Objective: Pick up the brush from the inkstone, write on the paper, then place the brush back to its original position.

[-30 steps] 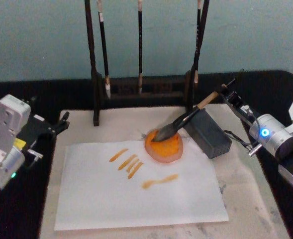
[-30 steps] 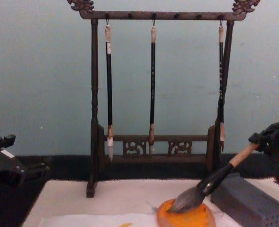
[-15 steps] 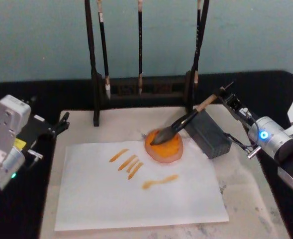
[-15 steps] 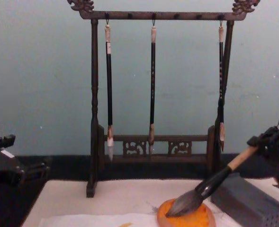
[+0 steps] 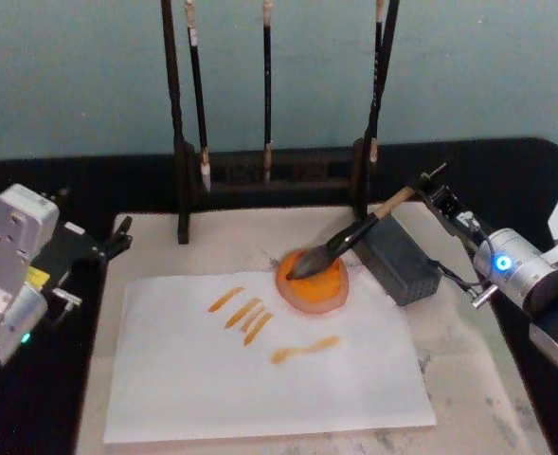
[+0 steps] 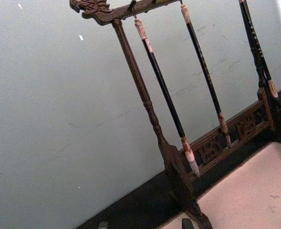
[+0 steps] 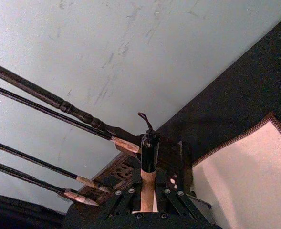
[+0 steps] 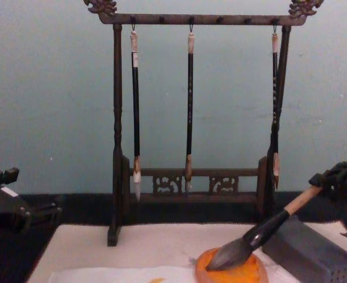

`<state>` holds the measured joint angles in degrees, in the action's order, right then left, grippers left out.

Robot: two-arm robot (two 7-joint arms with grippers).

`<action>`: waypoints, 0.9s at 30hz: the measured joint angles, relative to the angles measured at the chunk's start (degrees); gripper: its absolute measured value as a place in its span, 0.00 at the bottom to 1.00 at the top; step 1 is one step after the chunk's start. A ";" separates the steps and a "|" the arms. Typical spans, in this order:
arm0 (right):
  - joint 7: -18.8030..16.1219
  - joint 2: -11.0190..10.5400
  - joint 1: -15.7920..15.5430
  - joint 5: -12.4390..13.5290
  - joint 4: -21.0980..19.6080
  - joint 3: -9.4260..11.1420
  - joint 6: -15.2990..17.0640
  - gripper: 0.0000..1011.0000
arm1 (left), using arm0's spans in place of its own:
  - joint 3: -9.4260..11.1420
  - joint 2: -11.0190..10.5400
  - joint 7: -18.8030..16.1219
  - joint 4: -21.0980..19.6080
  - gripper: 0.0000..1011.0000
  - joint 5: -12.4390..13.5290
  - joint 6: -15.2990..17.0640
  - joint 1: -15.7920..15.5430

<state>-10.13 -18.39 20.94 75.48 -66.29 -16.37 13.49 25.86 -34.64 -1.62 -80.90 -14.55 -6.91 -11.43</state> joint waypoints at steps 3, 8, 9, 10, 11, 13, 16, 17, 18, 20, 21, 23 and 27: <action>0.16 -0.32 -0.03 0.41 -0.12 -0.36 -0.24 0.17 | 0.00 0.00 0.00 0.00 0.99 0.00 0.00 0.00; 0.41 -0.67 -0.04 0.74 -0.16 -0.89 -0.72 0.18 | 0.00 0.00 0.00 0.00 0.99 0.00 0.00 0.00; 0.44 -0.71 -0.04 0.77 -0.17 -0.94 -0.78 0.17 | 0.00 0.00 0.00 0.00 0.99 0.00 0.00 0.00; 0.45 -0.70 -0.04 0.77 -0.17 -0.94 -0.78 0.17 | 0.00 0.00 0.00 0.00 0.99 0.00 0.00 0.00; 0.45 -0.68 -0.04 0.77 -0.17 -0.93 -0.78 0.18 | 0.00 -0.01 0.00 0.00 0.99 0.00 0.00 0.00; 0.44 -0.66 -0.04 0.76 -0.19 -0.91 -0.78 0.18 | 0.00 0.00 0.00 0.00 0.99 0.00 0.00 0.00; 0.41 -0.63 -0.04 0.76 -0.19 -0.86 -0.75 0.18 | 0.00 0.00 0.00 0.00 0.99 0.00 0.00 0.00; 0.41 -0.63 -0.04 0.76 -0.19 -0.85 -0.75 0.18 | 0.00 0.00 0.00 0.00 0.99 0.00 0.00 0.00; 0.40 -0.63 -0.05 0.76 -0.19 -0.84 -0.74 0.18 | 0.00 0.00 0.00 0.00 0.99 0.00 0.00 0.00; 0.39 -0.62 -0.06 0.76 -0.19 -0.82 -0.71 0.18 | 0.00 0.00 0.00 0.00 0.99 0.00 0.00 0.00; 0.39 -0.62 -0.06 0.76 -0.20 -0.81 -0.71 0.18 | 0.00 0.00 0.00 0.00 0.99 0.00 0.00 0.00; 0.38 -0.61 -0.07 0.76 -0.20 -0.80 -0.69 0.18 | 0.00 0.00 0.00 0.00 0.99 0.00 0.00 0.00; 0.36 -0.59 -0.07 0.73 -0.19 -0.77 -0.65 0.27 | 0.00 0.00 0.00 0.00 0.99 0.01 0.00 0.00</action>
<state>-9.77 -18.98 20.87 76.21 -66.48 -17.14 12.84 25.86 -34.65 -1.62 -80.90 -14.55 -6.91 -11.43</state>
